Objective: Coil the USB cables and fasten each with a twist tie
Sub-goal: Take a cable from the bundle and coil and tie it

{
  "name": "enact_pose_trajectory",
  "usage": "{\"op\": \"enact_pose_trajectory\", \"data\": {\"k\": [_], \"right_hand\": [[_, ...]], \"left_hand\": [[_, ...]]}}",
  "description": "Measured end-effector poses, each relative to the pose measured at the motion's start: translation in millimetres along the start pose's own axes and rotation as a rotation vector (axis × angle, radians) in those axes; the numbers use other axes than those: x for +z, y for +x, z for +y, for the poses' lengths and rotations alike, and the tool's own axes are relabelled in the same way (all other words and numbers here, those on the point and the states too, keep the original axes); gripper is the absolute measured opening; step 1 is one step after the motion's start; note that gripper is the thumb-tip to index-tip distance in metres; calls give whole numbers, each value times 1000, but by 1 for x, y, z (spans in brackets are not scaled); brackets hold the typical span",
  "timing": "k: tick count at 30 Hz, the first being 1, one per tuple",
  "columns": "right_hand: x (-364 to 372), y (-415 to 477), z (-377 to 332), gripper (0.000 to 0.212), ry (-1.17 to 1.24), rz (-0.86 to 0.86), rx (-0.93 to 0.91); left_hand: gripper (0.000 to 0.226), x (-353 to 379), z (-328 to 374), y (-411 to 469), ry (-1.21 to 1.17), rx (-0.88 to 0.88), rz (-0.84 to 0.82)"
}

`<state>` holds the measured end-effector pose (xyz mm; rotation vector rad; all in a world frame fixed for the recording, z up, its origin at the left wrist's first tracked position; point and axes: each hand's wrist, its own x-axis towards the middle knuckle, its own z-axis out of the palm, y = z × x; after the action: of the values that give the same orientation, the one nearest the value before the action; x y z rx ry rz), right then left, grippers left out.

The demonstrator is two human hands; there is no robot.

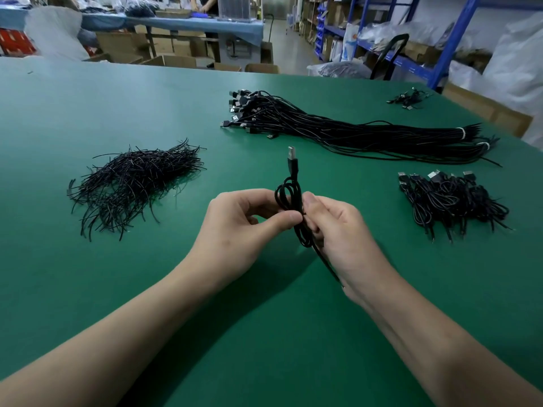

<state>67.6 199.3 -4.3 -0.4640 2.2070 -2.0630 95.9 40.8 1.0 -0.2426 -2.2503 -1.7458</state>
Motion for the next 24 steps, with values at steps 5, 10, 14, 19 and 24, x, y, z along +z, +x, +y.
{"op": "enact_pose_trajectory", "data": {"k": [5, 10, 14, 19, 24], "right_hand": [[-2, 0, -4, 49, 109, -52, 203], [-5, -3, -7, 47, 210, -99, 324], [-5, -5, -10, 45, 241, -57, 367], [-8, -3, -9, 44, -431, 115, -33], [-12, 7, -12, 11, -298, 14, -52]], "left_hand": [[10, -3, 0, -3, 487, 394, 88], [11, -9, 1, 2, 832, 829, 124], [11, -6, -2, 3, 769, 726, 108], [5, -1, -5, 6, 185, 117, 118], [12, 6, -6, 15, -160, -133, 49]]}}
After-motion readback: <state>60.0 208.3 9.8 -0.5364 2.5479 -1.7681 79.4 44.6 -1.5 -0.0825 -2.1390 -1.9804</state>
